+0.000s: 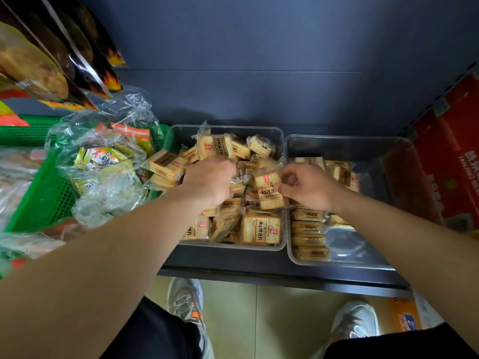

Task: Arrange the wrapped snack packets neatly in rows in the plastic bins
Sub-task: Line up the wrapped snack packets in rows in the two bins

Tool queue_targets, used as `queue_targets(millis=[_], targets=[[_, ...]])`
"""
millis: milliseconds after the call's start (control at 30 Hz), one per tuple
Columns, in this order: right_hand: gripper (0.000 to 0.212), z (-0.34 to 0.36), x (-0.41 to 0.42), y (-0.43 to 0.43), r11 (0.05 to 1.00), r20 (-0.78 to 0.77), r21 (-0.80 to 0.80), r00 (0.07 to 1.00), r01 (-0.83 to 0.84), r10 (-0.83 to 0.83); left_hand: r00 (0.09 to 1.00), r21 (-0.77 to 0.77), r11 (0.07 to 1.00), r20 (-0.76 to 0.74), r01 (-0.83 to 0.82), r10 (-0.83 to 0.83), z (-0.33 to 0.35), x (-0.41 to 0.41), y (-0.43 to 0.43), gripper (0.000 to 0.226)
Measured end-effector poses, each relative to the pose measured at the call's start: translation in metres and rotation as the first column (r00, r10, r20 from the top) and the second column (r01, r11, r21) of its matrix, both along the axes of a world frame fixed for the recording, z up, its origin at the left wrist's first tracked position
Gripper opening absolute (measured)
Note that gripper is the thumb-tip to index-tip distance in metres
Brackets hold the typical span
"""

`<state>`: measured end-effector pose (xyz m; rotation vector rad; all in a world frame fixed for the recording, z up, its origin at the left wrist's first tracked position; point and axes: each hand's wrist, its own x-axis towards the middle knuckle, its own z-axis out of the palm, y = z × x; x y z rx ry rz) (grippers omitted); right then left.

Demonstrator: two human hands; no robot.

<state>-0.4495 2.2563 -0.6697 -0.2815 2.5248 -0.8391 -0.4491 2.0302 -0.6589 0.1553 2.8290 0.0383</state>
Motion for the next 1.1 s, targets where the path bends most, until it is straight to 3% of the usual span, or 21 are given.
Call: queue_targets(millis=[133,200,300,400,567,633,700,767,833,900,967,1100], targets=[[0.026,0.0,-0.002,0.005,1.0,-0.009,-0.012,1.0,0.007,-0.007,0.998,-0.185,0.982,-0.046,0.028,-0.037,-0.012,0.0,0.007,0.035],[0.026,0.001,-0.002,0.004,1.0,-0.019,-0.005,1.0,-0.006,0.006,0.999,-0.176,0.984,-0.029,0.032,-0.038,-0.009,-0.001,0.007,0.029],[0.027,0.007,-0.002,-0.001,1.0,-0.065,-0.012,0.998,-0.025,0.025,0.996,0.13,0.988,0.041,-0.086,0.081,0.021,0.0,-0.002,0.031],[0.03,0.012,-0.004,-0.006,0.998,-0.105,-0.047,0.994,-0.031,0.026,0.974,0.429,0.876,0.054,-0.22,0.218,0.048,0.006,-0.022,0.034],[0.035,0.014,-0.003,-0.021,0.996,-0.117,0.057,0.991,-0.065,0.071,0.94,0.525,0.784,0.109,-0.331,0.324,0.049,0.021,-0.042,0.025],[0.047,0.017,-0.004,-0.028,0.996,-0.172,0.072,0.983,-0.052,0.063,0.919,0.583,0.724,0.114,-0.37,0.378,0.053,0.02,-0.045,0.027],[0.06,0.026,-0.007,-0.036,1.0,-0.231,-0.015,0.973,-0.019,0.015,0.909,0.639,0.672,0.108,-0.373,0.402,0.059,0.02,-0.046,0.027],[0.063,0.037,-0.01,-0.048,0.981,-0.16,-0.194,0.987,-0.019,-0.012,0.924,0.681,0.648,0.118,-0.341,0.363,0.065,0.023,-0.043,0.02],[0.059,0.042,-0.013,-0.06,0.944,-0.039,-0.327,0.998,-0.05,0.039,0.95,0.716,0.638,0.12,-0.283,0.288,0.071,0.027,-0.039,0.013],[0.046,0.044,-0.016,-0.065,0.932,-0.028,-0.354,0.997,-0.076,0.07,0.962,0.749,0.615,0.114,-0.248,0.249,0.072,0.026,-0.043,0.016],[0.034,0.045,-0.021,-0.062,0.936,-0.065,-0.35,0.998,-0.03,0.008,0.959,0.718,0.651,0.079,-0.244,0.272,0.067,0.02,-0.056,0.028],[0.035,0.04,-0.025,-0.04,0.955,-0.118,-0.253,0.975,0.153,-0.188,0.95,0.454,0.845,0.013,-0.283,0.311,0.05,0.011,-0.085,0.038]])
